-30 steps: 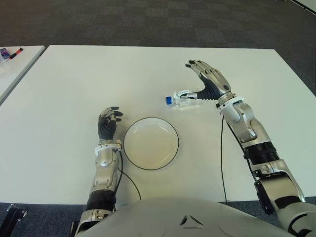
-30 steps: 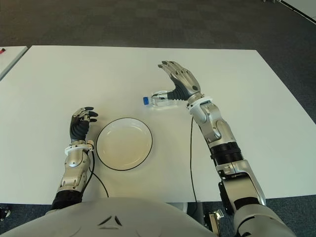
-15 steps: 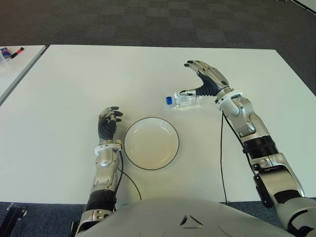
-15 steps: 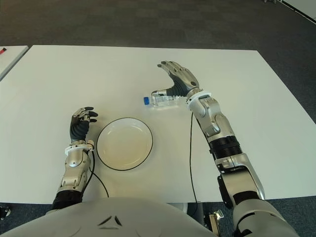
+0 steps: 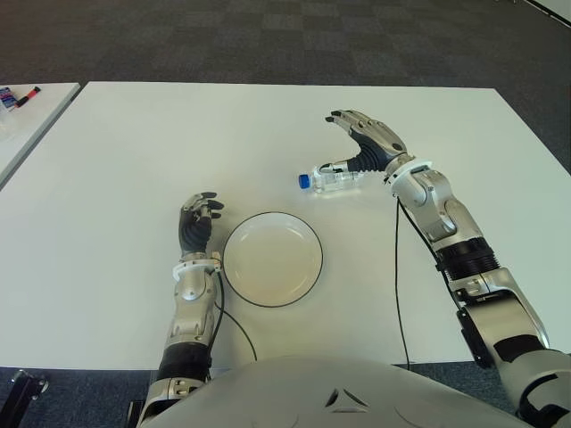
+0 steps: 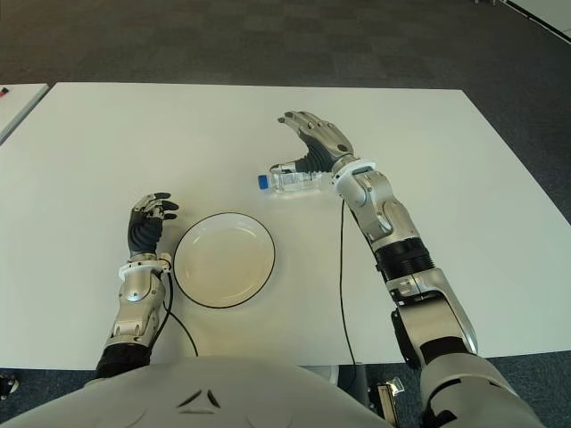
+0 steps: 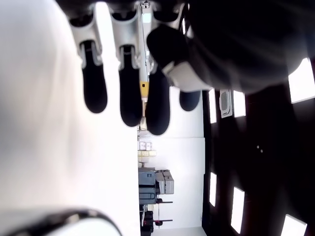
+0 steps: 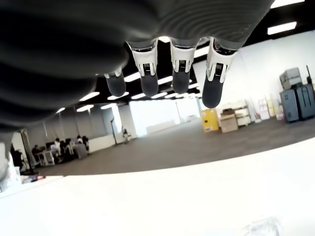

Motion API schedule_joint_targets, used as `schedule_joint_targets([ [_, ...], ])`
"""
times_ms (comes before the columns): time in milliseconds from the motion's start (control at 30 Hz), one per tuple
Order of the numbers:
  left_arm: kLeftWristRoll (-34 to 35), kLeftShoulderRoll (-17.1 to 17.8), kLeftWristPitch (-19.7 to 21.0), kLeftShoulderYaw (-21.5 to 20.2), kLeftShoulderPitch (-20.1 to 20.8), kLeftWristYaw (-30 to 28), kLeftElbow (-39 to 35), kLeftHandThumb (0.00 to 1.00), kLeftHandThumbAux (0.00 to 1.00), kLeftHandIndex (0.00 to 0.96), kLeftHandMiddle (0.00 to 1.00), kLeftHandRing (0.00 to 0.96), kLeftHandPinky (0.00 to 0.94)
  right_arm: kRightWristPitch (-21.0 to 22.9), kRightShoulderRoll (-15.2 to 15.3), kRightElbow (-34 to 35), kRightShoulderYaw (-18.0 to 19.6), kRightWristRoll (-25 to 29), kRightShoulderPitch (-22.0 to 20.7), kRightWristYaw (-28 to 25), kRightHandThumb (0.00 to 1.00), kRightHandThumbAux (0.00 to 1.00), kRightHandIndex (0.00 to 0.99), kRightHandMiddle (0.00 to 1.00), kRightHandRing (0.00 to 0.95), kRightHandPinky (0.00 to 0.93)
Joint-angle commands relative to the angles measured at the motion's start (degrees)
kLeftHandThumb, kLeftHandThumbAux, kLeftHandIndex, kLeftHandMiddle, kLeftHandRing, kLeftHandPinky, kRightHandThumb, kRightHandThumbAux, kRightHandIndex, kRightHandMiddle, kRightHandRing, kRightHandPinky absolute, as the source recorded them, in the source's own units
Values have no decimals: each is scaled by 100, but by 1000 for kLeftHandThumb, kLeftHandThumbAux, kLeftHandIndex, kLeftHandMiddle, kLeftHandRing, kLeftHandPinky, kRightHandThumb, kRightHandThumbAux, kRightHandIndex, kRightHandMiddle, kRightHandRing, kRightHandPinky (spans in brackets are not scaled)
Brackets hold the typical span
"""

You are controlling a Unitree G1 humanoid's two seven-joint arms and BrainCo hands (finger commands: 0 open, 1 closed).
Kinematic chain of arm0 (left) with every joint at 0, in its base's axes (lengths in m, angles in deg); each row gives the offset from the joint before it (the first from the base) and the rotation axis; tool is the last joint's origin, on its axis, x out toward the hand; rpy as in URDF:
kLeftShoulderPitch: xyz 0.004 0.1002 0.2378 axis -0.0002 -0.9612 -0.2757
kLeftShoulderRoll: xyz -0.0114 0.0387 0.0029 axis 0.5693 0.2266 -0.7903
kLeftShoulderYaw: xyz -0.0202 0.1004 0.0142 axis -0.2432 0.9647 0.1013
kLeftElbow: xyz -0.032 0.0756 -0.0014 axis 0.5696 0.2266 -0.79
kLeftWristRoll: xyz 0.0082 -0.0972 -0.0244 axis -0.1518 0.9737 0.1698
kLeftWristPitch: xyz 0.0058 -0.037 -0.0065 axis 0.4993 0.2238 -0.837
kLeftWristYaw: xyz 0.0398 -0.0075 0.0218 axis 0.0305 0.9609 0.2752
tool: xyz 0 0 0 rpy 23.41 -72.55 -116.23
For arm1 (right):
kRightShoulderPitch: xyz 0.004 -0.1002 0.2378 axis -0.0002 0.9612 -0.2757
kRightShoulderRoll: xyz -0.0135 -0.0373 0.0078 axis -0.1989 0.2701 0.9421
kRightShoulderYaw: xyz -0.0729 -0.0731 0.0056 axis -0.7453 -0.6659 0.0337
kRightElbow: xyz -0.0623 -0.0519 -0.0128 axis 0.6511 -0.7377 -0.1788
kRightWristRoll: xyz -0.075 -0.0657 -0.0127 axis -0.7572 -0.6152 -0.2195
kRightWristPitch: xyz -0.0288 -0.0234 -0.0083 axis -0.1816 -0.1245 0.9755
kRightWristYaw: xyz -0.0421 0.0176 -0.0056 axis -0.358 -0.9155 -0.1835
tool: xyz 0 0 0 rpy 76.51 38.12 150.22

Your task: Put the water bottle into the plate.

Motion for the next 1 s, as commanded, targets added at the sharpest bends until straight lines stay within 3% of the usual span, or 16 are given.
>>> schedule_joint_targets([
  [33,-50,-31,51,21,20,65,-1,943,656,391,526,458,474,-121,-46,-374,-111,105,-195,-51,589,445,0,0,35,140],
  [300,-35,-38,59,20,24,55,-3,943,656,389,528,458,464,-297,-202,-1097,-311,24,-531,312,483,502,0,0,30,140],
  [667,-29,-16,26,24,4,14,-24,943,656,388,528,462,481,-508,-424,-2160,-668,-252,-976,1113,416,524,0,0,19,111],
  [1000,6,-33,-15,4,-12,16,-18,944,656,388,525,463,471,-592,-524,-2767,-875,-270,-1263,1426,350,538,0,0,1,83],
])
